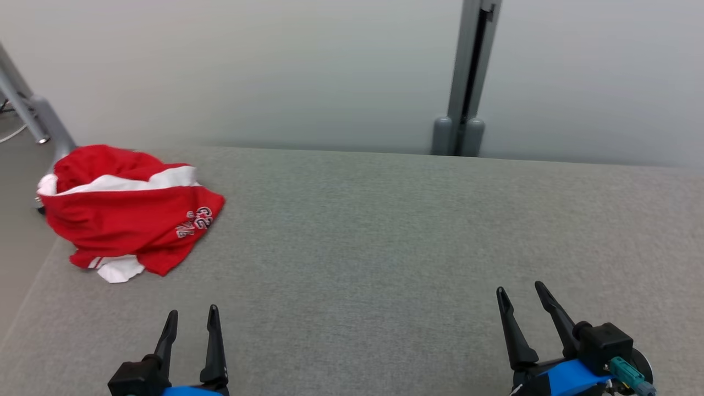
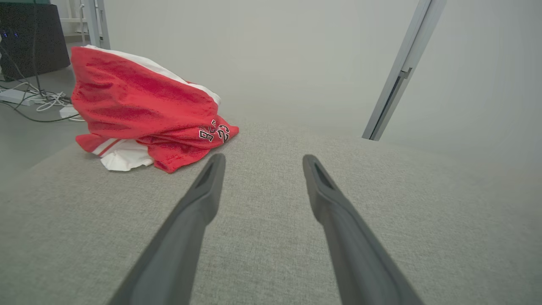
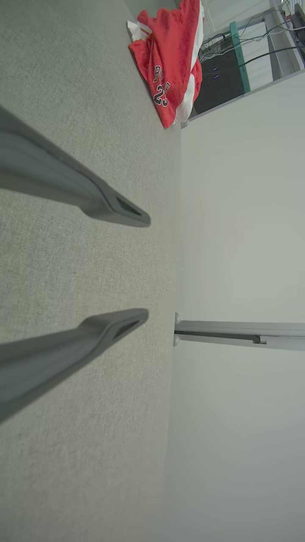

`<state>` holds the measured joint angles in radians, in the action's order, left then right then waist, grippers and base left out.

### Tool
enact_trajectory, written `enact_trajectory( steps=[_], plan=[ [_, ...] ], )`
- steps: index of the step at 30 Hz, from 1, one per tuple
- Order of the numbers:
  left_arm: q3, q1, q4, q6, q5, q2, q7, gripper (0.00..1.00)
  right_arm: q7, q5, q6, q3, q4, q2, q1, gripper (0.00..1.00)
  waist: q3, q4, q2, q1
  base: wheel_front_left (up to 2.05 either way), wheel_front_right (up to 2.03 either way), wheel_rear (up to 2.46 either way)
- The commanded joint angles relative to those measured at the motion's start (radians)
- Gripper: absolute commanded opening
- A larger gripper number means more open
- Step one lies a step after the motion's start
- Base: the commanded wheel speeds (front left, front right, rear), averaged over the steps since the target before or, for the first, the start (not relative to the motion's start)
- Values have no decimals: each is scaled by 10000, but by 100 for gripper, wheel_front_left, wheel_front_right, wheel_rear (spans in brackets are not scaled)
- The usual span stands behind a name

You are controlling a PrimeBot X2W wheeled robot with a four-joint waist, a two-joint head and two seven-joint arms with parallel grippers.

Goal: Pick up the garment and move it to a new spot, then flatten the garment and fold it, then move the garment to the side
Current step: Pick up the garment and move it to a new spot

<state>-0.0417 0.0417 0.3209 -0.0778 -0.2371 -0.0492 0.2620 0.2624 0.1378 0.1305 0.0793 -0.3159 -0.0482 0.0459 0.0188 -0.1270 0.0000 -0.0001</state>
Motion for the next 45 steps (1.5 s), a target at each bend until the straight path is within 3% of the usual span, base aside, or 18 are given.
enact_trajectory(
  steps=[1, 11, 18, 27, 33, 38, 45],
  plan=[
    [52, 88, -40, 41, 5, -22, 45, 100, 38, -100, 4, 12, 26, -37, -139, 100, -117, -306, 0, 1, 0, 0, 0],
    [267, 330, -59, -13, 197, -36, 37, 100, 38, 289, 4, 318, -47, -40, -217, 100, 123, -2605, 0, 1, 0, 0, 0],
    [526, 519, -185, -48, 270, -124, 37, 100, 37, 515, 3, 633, -86, -43, -196, 100, 203, -3589, 0, 1, 0, 0, 0],
    [871, 667, -506, 64, 135, -132, 37, 100, 38, 267, 3, 732, -116, -41, -57, 100, -1, -3686, 0, 1, 0, 0, 0],
    [1627, 117, -920, 21, -354, -378, 37, 100, 38, -126, 4, 477, 21, -41, 34, 100, -346, -3488, 0, 1, 0, 0, 0],
    [2047, -810, -1350, -51, -415, -1156, -56, 100, 38, -408, 4, 360, 83, -38, 256, 100, -704, -3229, 0, 1, 0, 0, 0],
    [1906, -3751, -1477, -353, -396, -3109, -1365, 100, 38, -904, 3, 290, 182, -41, 593, 100, -1391, -2575, 0, 1, 0, 0, 0]
  ],
)
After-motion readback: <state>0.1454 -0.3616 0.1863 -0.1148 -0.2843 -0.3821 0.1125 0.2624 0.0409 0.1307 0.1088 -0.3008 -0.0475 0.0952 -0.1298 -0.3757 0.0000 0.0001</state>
